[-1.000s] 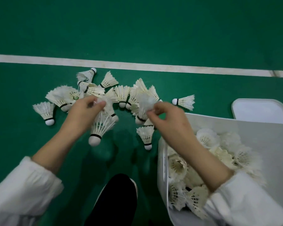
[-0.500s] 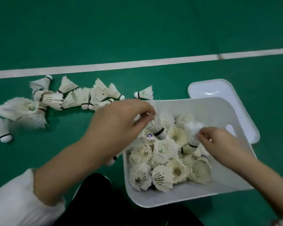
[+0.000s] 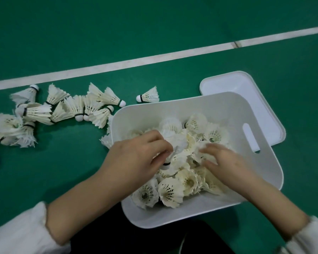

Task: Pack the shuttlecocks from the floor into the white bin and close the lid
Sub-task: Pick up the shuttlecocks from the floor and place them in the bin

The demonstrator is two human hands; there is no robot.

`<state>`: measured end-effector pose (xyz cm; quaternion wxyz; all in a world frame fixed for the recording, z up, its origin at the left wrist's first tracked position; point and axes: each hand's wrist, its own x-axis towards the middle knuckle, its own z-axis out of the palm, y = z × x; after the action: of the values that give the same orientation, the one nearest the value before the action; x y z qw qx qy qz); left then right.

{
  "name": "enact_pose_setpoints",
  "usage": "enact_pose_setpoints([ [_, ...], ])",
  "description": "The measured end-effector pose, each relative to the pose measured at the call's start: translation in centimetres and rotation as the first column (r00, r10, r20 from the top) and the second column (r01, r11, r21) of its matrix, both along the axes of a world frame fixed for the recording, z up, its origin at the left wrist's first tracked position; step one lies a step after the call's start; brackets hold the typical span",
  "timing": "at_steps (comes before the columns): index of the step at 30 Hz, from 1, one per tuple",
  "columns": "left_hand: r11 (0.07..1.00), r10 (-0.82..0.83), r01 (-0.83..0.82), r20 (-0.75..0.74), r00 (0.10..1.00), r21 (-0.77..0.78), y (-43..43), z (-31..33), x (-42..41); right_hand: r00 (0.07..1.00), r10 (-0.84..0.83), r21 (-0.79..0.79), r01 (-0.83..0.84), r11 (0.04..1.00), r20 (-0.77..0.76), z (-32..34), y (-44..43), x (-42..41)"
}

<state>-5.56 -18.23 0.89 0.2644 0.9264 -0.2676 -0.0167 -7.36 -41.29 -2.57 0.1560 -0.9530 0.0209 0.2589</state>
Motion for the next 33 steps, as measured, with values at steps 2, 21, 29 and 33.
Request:
enact_pose_setpoints([
  [2,1.0,-0.016,0.016,-0.016,1.0,-0.006,-0.3,-0.2,-0.1,0.969,-0.065,0.119,0.037,0.992,0.238,2.3,0.3,0.2],
  [21,0.975,-0.007,-0.044,-0.233,0.973,-0.216,0.2,0.0,-0.4,0.921,-0.226,0.185,0.174,0.967,0.316,4.4,-0.4,0.9],
  [29,0.984,-0.092,0.069,-0.138,0.986,-0.165,1.1,-1.7,-0.4,0.992,0.128,-0.147,-0.126,0.981,0.008,-2.2,1.2,-0.4],
  [33,0.991,-0.09,0.08,-0.086,0.992,-0.106,1.2,-2.4,-0.4,0.973,0.194,-0.15,-0.211,0.966,-0.122,-2.6,0.9,-0.4],
])
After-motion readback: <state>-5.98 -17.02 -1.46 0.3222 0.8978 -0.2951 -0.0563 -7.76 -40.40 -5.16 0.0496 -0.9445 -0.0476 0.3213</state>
